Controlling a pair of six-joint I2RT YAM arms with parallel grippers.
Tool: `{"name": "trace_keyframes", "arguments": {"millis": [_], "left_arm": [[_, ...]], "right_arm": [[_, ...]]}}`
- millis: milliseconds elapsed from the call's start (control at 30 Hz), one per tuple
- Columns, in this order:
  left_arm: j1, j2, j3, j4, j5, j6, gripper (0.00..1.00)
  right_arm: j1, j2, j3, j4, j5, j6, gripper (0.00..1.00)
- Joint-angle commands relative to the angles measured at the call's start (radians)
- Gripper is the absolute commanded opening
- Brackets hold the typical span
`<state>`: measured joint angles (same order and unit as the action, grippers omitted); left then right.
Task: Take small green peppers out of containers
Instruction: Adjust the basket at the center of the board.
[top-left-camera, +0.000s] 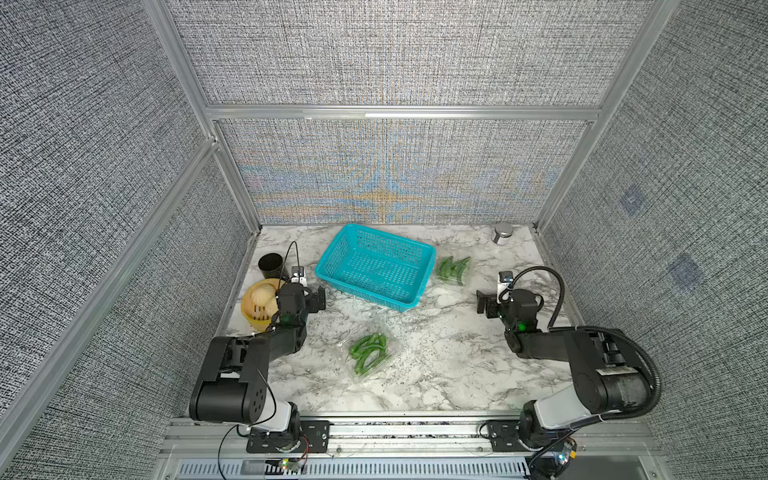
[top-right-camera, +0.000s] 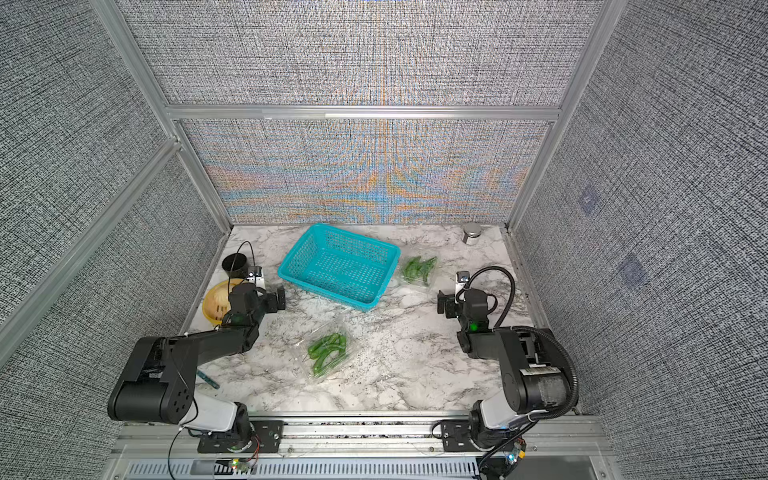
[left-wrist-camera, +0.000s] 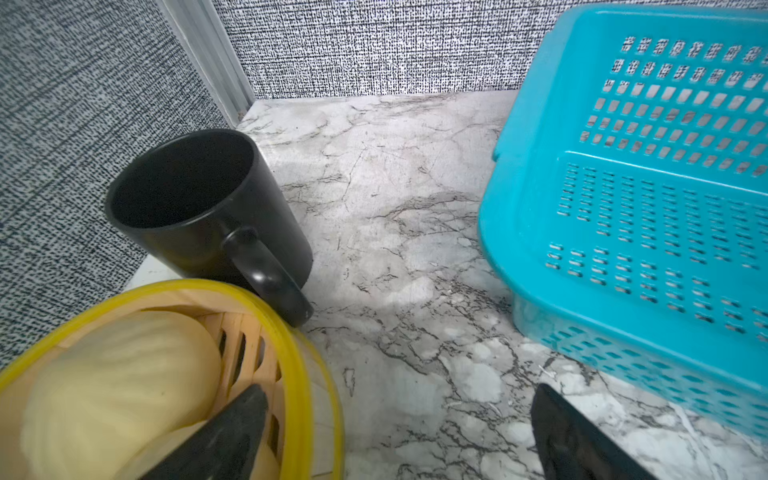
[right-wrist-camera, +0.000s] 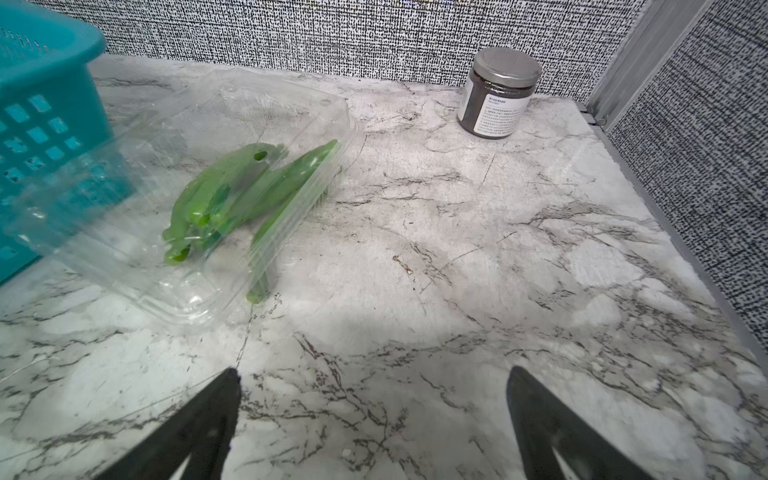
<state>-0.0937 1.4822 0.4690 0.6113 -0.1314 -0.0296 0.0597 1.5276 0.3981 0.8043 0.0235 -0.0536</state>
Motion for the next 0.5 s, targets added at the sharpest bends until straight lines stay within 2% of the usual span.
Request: {"name": "trace_keyframes", "arguments": {"millis": [0, 467], "left_arm": [[0.004, -0.01, 0.005, 0.007, 0.022, 0.005, 1.0], [0.005, -0.01, 0.006, 0.005, 0.022, 0.004, 1.0]], "right_arm": [[0.004, 0.005, -0.001, 0.039, 0.018, 0.0, 0.99], [0.003, 0.006, 0.002, 0.037, 0.016, 0.0, 0.99]]}}
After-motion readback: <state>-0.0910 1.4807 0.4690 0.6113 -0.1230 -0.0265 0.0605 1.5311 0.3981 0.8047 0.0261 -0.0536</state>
